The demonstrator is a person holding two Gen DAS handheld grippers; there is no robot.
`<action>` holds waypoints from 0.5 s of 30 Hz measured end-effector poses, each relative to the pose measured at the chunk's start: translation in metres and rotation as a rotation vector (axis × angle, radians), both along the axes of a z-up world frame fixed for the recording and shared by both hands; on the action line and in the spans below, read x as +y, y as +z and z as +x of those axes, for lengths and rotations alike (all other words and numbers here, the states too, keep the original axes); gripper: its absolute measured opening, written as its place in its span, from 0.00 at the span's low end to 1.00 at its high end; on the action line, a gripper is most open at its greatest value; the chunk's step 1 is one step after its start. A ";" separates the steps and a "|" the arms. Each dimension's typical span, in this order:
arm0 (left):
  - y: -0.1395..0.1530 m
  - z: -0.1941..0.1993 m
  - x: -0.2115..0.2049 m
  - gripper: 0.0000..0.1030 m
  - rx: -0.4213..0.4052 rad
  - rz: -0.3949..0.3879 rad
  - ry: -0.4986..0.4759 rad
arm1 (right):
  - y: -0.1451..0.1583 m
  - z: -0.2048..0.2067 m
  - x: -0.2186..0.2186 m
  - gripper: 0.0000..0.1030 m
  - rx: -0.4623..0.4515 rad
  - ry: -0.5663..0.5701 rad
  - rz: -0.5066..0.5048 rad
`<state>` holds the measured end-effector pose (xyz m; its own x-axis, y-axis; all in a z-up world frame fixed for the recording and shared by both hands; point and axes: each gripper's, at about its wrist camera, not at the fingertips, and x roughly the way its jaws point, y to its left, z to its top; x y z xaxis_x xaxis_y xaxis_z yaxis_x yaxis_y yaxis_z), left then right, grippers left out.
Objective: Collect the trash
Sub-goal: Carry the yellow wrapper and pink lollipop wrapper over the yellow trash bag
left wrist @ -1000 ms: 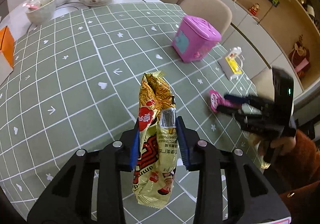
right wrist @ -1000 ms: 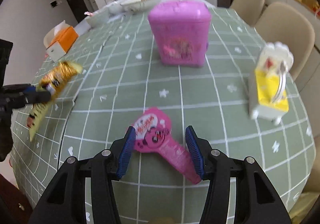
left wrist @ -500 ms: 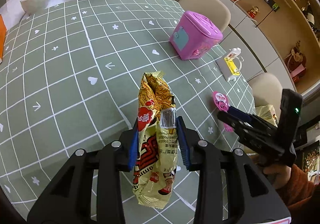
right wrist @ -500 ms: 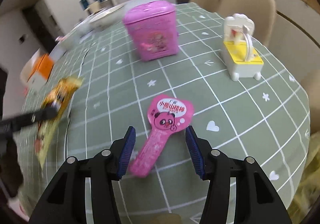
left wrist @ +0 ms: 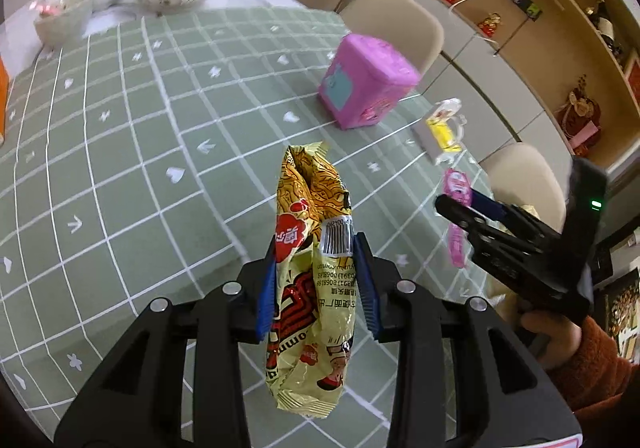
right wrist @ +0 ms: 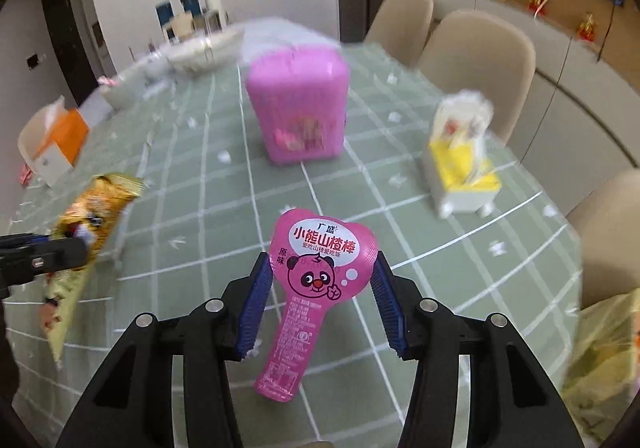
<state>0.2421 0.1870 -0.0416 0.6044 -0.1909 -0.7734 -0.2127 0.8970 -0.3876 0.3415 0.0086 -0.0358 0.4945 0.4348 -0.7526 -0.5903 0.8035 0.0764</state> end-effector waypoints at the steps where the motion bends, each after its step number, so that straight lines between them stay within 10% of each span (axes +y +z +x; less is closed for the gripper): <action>1: 0.006 0.000 -0.004 0.32 -0.012 0.006 -0.008 | 0.008 -0.004 -0.006 0.46 -0.010 -0.005 0.011; 15: 0.123 0.012 -0.139 0.32 -0.326 0.140 -0.239 | 0.116 -0.070 -0.167 0.46 -0.213 -0.243 0.098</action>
<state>0.2545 0.0482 0.0814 0.7731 -0.2620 -0.5777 0.1207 0.9548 -0.2715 0.2718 -0.1585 0.0804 0.7343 0.3498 -0.5818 -0.3930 0.9178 0.0558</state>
